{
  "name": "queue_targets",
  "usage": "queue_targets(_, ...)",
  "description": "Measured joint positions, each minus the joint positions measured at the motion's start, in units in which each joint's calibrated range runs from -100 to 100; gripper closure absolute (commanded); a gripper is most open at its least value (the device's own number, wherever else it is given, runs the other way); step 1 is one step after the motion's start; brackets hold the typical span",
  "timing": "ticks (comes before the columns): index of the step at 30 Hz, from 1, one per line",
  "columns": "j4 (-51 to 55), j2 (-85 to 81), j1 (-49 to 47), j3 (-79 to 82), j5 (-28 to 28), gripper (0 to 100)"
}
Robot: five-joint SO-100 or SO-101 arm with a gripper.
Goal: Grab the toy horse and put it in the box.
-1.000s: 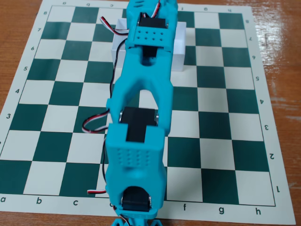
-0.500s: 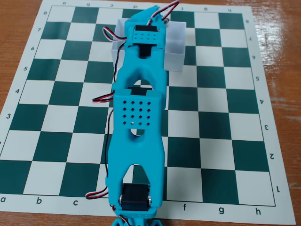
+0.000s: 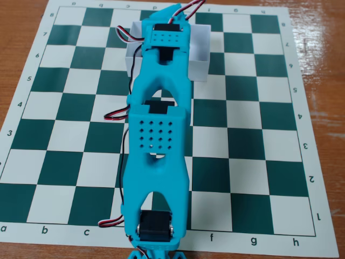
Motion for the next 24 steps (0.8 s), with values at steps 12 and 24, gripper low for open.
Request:
queue_targets(12, 4.9, -70.0, 3.7, 66.8, 1.0, 100)
queue_targets(24, 36.0, -121.3, 2.2, 95.5, 2.9, 100)
